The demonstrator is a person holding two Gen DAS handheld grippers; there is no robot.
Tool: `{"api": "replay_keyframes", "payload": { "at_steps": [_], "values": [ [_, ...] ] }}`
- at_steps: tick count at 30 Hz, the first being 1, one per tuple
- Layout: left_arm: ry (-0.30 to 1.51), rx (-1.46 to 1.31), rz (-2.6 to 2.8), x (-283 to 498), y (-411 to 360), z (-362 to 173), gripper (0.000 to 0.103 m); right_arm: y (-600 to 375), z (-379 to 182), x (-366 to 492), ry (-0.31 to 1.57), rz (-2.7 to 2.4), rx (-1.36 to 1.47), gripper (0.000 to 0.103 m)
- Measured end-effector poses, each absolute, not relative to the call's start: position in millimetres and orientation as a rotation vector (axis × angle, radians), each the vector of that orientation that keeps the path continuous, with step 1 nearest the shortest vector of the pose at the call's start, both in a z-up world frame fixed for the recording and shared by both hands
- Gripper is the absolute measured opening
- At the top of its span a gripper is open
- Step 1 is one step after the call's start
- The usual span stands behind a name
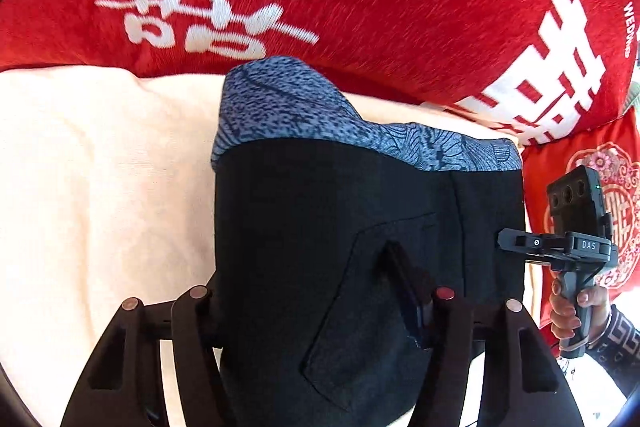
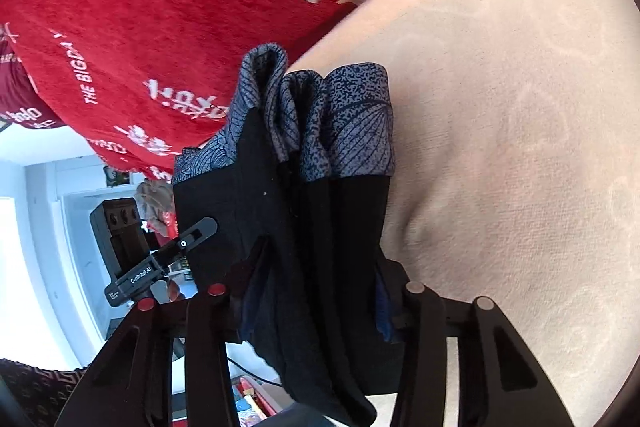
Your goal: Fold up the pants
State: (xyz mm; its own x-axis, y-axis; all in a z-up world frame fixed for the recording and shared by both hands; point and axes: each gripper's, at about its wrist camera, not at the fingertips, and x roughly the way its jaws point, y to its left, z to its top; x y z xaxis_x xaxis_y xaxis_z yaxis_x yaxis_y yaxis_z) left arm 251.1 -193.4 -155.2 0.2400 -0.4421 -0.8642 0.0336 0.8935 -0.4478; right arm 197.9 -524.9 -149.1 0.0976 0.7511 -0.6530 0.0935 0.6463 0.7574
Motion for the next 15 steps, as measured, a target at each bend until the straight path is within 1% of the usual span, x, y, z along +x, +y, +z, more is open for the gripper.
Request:
{"api": "replay_keyframes", "payload": {
  "at_steps": [8,15],
  "values": [
    [1.269,-0.371,-0.306,205,-183,-118,0.064,-514,-122,165,1.429,0.645,0.786,0.049],
    [1.294,-0.344,-0.312,158,-161,-113,0.064,-493,-113,117,1.415,0.636,0.804,0.049]
  ]
}}
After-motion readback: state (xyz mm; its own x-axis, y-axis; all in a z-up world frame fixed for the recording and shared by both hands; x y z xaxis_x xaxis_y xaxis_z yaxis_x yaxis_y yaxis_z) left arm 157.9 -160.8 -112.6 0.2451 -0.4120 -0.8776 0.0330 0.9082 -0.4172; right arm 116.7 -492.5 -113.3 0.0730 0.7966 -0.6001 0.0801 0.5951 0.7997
